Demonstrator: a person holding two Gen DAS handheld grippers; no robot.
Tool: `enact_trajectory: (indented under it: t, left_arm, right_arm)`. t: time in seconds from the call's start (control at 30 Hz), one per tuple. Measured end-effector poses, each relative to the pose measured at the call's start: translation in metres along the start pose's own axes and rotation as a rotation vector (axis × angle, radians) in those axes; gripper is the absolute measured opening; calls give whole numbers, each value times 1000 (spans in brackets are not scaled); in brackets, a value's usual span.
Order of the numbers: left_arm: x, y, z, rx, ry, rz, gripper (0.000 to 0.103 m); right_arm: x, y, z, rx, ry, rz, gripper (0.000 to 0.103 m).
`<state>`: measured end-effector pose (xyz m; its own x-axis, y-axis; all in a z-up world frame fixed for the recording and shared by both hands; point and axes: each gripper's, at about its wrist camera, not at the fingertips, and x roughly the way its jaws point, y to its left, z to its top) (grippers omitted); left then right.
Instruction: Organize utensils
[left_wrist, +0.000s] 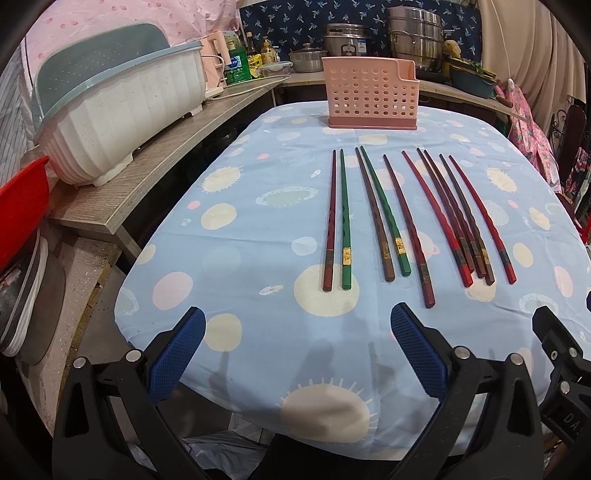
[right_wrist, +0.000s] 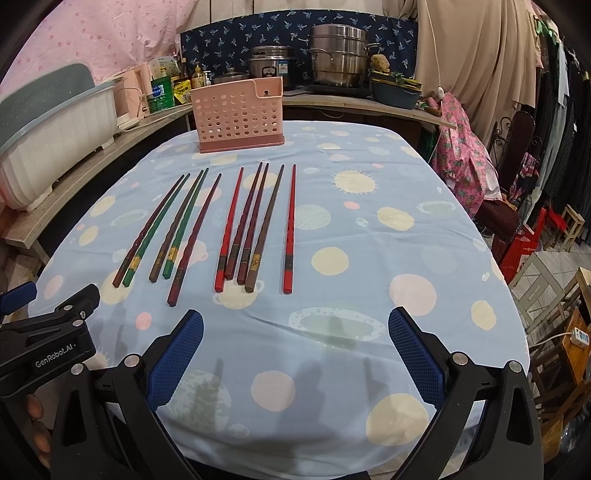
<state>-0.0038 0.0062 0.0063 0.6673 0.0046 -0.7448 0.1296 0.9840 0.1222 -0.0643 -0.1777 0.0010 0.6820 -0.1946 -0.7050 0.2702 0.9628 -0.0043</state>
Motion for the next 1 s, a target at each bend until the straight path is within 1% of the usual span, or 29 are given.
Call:
enact_trajectory:
  t: [0.3, 0.6, 0.73, 0.87, 0.97, 1.0]
  left_arm:
    - [13, 12, 9, -44, 13, -16, 96]
    - [40, 24, 24, -81, 22, 4, 96]
    - [55, 30, 31, -112, 31, -5, 96]
    - [69, 31, 33, -123, 48, -7, 96]
    - [76, 27, 34, -112, 54, -8, 96]
    - [78, 26, 33, -108, 56, -7, 96]
  right_arm:
    - [14, -17, 5, 45, 23, -12, 96]
    - [41, -24, 15, 60, 43, -20, 96]
    - [53, -25, 22, 66, 48, -15, 96]
    - [64, -22, 28, 59, 48, -13, 96]
    - [72, -18, 30, 51, 52, -8, 92]
    - [74, -18, 31, 50, 55, -8, 89]
